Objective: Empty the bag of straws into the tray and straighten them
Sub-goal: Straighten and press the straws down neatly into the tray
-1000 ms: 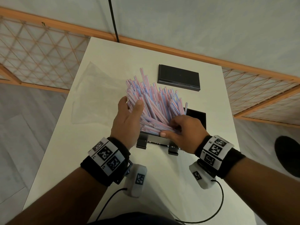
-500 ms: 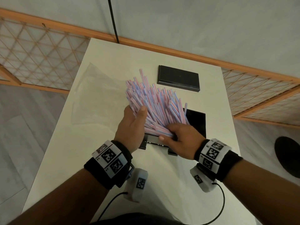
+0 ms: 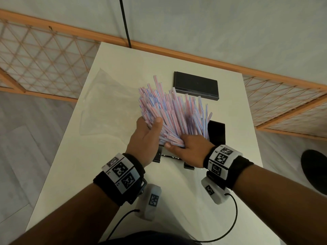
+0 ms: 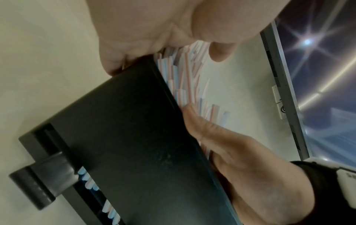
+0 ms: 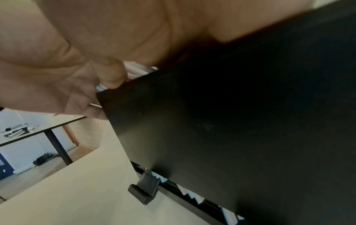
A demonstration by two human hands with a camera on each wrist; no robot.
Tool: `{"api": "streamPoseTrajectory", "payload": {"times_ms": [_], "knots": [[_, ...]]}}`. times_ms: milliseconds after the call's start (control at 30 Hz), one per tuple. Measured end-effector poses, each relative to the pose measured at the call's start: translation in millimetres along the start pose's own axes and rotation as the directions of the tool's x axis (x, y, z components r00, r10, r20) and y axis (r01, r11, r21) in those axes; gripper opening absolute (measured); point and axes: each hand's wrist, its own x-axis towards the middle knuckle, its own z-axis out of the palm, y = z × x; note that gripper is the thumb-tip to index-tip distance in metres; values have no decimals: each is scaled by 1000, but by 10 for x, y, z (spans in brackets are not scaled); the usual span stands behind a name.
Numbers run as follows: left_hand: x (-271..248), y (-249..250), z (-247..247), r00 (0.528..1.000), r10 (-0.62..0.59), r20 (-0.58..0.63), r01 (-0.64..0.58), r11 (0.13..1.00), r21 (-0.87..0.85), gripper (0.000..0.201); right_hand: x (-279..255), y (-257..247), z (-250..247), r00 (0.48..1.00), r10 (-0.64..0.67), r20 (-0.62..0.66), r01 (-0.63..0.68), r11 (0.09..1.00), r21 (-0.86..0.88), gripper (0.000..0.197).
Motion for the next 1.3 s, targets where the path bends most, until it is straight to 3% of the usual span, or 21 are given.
{"api": "streamPoseTrajectory", "payload": {"times_ms": [67, 200, 367, 567, 667, 833, 967, 1200, 1300], "knots": [[-10, 24, 7, 1000, 3, -8, -3, 1000, -2, 75, 32, -5, -3, 999, 10, 35, -11, 1000, 10, 82], [-19, 50, 24, 1000, 9, -9, -9, 1000, -2, 78, 58, -16, -40, 996, -55, 64, 46, 989, 141, 54], [10, 23, -3, 998, 28, -61, -31, 998, -47, 79, 92, -30, -10, 998, -34, 57, 26, 989, 148, 64], [71, -55, 4, 999, 39, 15, -39, 999, -12, 52, 133, -86, -96, 993, -49, 109, 33, 989, 142, 65], [80, -71, 2, 998, 47, 30, -47, 999, -17, 59, 134, -90, -116, 991, -54, 122, 34, 986, 166, 58], [45, -21, 8, 997, 80, 10, -80, 996, -39, 79, 167, -61, -75, 989, -58, 132, 25, 971, 238, 73], [19, 38, -1, 994, 110, -5, -110, 992, -70, 72, 164, -71, -92, 995, -52, 86, 32, 977, 213, 69], [12, 35, -30, 989, 124, -86, -135, 982, -134, 38, 91, -139, -100, 997, -83, 2, 83, 994, 75, 59], [18, 7, -29, 988, 122, -94, -129, 989, -76, 62, 66, -154, -95, 988, -131, -78, 135, 990, 47, 55]]}}
